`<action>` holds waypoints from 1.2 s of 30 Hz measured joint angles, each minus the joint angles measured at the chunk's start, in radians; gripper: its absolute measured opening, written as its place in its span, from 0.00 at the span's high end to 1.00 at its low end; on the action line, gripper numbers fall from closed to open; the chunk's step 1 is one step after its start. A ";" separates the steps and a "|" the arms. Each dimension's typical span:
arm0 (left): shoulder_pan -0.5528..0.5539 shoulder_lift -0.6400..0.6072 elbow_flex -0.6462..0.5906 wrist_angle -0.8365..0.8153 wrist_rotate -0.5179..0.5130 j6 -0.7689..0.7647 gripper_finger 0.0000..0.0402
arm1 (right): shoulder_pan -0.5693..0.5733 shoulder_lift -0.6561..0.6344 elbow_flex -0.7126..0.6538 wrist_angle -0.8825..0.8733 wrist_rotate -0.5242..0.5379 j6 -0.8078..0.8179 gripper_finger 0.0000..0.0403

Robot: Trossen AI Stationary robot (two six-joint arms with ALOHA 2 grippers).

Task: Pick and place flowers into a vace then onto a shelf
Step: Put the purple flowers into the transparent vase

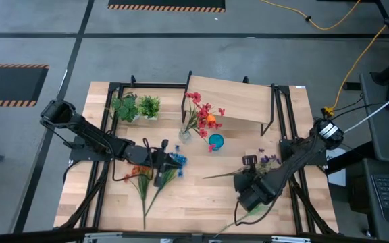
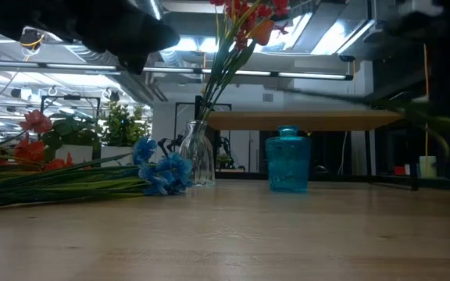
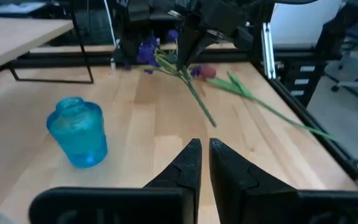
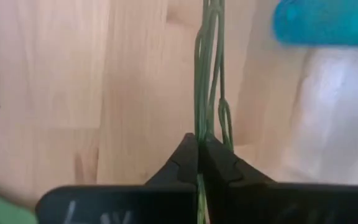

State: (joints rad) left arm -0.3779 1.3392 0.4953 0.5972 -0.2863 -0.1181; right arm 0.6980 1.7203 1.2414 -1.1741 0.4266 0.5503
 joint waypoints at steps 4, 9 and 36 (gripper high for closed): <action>0.000 0.000 0.000 0.034 0.000 0.000 0.90 | 0.011 0.000 0.053 -0.014 0.062 -0.064 1.00; 0.000 0.000 0.000 0.037 0.000 -0.002 0.87 | 0.019 -0.001 0.089 -0.027 0.151 -0.139 1.00; -0.048 0.000 0.000 0.036 -0.007 -0.055 0.86 | 0.062 -0.002 0.330 -0.313 0.390 -0.170 1.00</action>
State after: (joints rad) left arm -0.4258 1.3392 0.4953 0.6334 -0.2935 -0.1733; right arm 0.7605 1.7184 1.5716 -1.4872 0.8166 0.3805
